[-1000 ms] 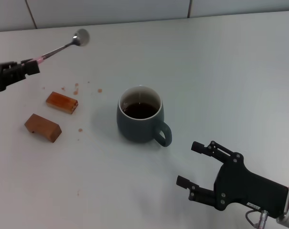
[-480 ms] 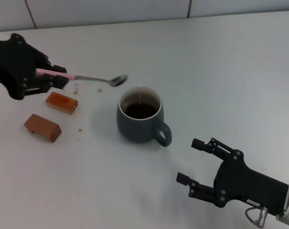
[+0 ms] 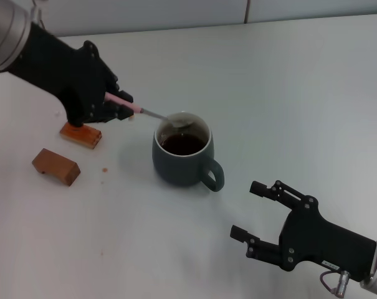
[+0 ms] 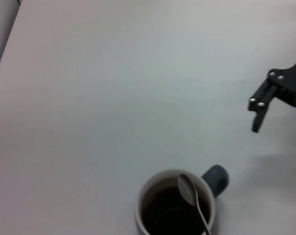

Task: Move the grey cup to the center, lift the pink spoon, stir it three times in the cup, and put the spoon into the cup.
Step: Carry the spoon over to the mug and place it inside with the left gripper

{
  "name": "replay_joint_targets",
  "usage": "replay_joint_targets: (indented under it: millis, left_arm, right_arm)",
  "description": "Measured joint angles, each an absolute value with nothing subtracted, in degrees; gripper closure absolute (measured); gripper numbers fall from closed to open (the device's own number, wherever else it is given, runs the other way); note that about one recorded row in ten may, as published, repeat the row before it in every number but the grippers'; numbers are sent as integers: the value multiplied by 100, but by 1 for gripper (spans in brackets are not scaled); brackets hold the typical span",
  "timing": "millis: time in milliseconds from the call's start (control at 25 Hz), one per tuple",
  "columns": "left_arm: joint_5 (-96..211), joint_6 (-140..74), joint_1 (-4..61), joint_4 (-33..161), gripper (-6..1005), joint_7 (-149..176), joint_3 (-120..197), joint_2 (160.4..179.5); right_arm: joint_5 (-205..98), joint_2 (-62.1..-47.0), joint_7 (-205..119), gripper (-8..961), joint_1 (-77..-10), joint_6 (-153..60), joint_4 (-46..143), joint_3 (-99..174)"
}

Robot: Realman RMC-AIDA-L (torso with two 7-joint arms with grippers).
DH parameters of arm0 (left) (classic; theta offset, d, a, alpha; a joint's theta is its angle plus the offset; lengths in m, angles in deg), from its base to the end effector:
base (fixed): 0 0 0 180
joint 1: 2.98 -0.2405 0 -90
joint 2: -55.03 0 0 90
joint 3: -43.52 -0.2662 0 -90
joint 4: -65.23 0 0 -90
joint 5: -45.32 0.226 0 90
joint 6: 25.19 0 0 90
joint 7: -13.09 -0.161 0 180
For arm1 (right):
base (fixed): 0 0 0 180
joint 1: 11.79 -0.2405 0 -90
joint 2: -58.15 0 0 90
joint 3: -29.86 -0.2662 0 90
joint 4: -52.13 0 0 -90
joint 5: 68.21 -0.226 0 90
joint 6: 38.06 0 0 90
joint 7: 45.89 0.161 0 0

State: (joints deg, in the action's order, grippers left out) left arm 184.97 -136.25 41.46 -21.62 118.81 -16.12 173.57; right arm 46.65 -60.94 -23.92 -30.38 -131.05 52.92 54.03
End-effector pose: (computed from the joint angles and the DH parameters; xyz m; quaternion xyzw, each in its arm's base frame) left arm -0.1116 0.3736 0.0523 -0.9905 0.0332 0.1101 0.0750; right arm 0.3095 0.2140 -0.1027 -0.8961 0.1102 0.3650 0.2274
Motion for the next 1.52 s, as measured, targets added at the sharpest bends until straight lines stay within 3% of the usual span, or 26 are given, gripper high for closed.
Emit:
replay_joint_targets:
  millis: [1520]
  left_arm:
    - [19736, -11898, 4564, -1496, 866, 12235, -4488, 17418]
  right_arm:
    - [4702, -6103, -2391, 127, -3043, -13113, 5302, 5447]
